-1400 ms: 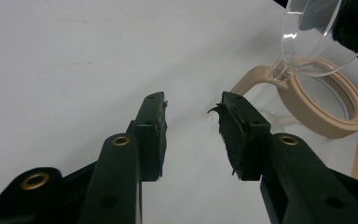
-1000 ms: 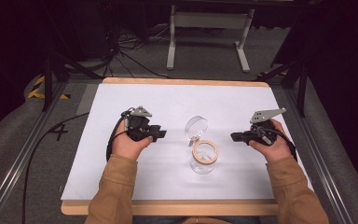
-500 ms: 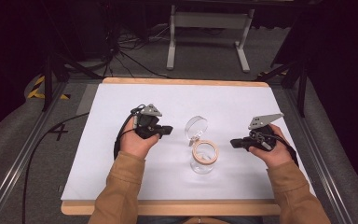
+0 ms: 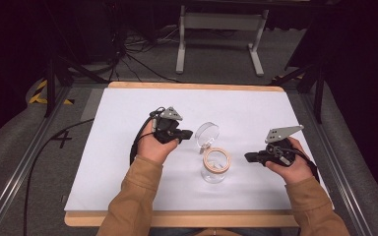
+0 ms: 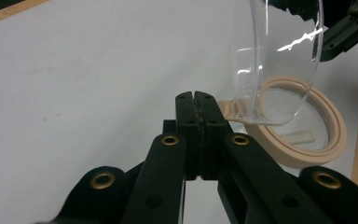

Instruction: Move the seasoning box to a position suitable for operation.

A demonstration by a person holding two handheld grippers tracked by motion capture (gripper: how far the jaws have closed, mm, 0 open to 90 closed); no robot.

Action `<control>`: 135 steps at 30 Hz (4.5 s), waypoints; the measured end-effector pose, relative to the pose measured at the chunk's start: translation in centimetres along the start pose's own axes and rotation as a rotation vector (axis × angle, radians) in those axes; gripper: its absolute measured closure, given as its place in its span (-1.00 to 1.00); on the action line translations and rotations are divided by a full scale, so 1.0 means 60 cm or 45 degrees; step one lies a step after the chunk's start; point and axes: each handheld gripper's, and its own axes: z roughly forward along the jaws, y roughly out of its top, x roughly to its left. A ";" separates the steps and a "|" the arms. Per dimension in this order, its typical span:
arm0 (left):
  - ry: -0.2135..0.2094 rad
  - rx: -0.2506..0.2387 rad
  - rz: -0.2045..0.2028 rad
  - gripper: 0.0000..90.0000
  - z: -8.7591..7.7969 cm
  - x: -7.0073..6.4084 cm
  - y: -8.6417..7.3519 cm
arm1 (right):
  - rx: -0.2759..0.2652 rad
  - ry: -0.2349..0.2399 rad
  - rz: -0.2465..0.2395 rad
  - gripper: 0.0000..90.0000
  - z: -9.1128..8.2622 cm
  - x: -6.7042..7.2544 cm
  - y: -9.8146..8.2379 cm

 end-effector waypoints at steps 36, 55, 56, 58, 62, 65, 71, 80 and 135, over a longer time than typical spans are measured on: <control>-0.030 0.030 0.094 0.95 0.010 -0.041 0.016 | -0.129 0.192 -0.052 1.00 0.017 0.055 0.025; -0.062 0.056 0.134 0.94 0.010 -0.053 0.021 | -0.066 0.233 -0.069 1.00 0.033 0.063 0.025; -0.061 0.051 0.136 0.94 0.010 -0.052 0.020 | -0.058 0.235 -0.067 1.00 0.033 0.064 0.025; -0.061 0.048 0.130 0.94 0.010 -0.052 0.020 | -0.053 0.236 -0.067 1.00 0.033 0.064 0.025; -0.057 0.053 0.124 0.93 0.008 -0.051 0.019 | -0.039 0.239 -0.074 1.00 0.032 0.063 0.023; -0.051 0.057 0.123 0.93 0.008 -0.051 0.019 | -0.021 0.239 -0.070 1.00 0.031 0.062 0.021; -0.039 0.067 0.119 0.92 0.009 -0.048 0.017 | -0.010 0.171 -0.046 1.00 0.030 0.048 0.014; 0.048 0.095 0.045 0.91 0.002 -0.024 -0.001 | 0.033 0.033 0.059 1.00 0.074 0.004 -0.013; 0.054 0.141 -0.054 0.88 -0.005 0.003 -0.029 | 0.152 0.246 -0.090 1.00 0.137 0.068 0.002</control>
